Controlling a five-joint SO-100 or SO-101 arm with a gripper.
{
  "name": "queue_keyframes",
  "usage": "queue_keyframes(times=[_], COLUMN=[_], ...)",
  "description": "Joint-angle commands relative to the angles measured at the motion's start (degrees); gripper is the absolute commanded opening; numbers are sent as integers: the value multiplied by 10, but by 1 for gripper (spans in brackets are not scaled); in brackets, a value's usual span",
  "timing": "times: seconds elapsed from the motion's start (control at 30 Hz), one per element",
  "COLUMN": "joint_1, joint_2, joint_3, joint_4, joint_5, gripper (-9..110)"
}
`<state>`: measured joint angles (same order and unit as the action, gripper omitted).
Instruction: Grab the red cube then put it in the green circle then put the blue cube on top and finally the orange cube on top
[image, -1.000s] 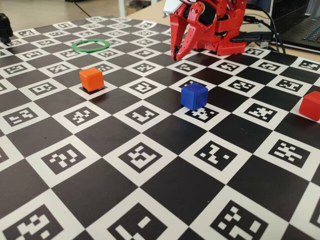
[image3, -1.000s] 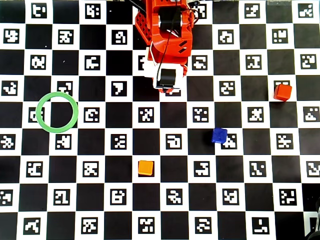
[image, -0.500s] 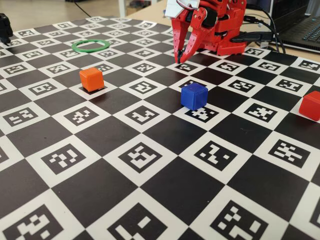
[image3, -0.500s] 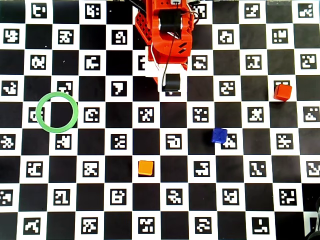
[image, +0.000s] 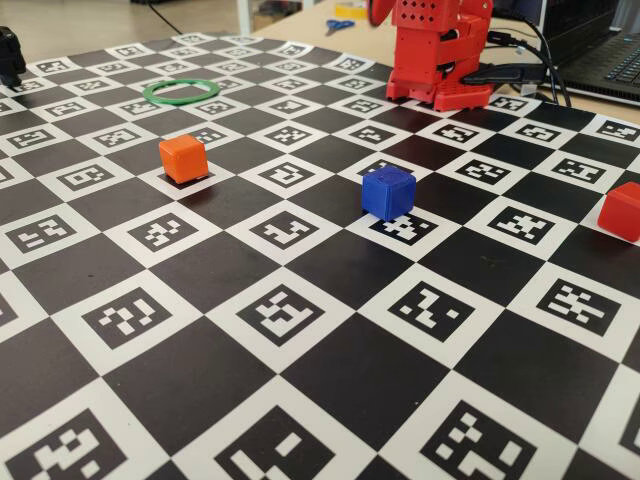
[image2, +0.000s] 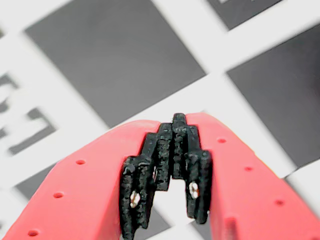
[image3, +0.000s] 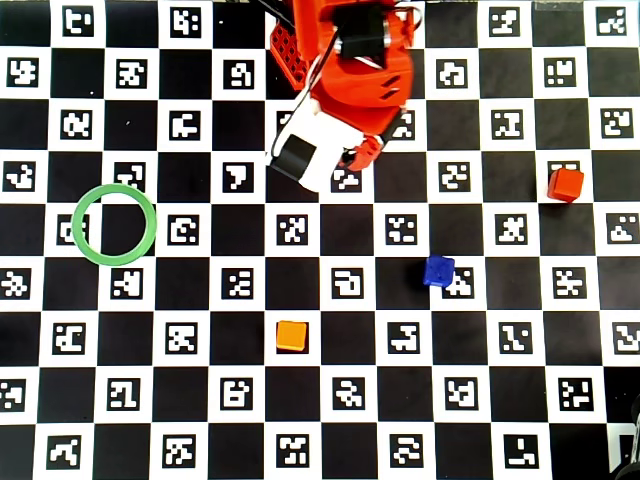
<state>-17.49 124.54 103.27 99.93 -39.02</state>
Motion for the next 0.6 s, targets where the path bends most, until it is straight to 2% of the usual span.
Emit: queue_keyframes(times=[0.0,0.33,0.57], joint_1=[-70,-152,-243], joint_2=[-63,-185,-257], joint_3=[-185,-368,-384], joint_4=[54,46,9], joint_5=[76,265,335], gripper=[7,34,42])
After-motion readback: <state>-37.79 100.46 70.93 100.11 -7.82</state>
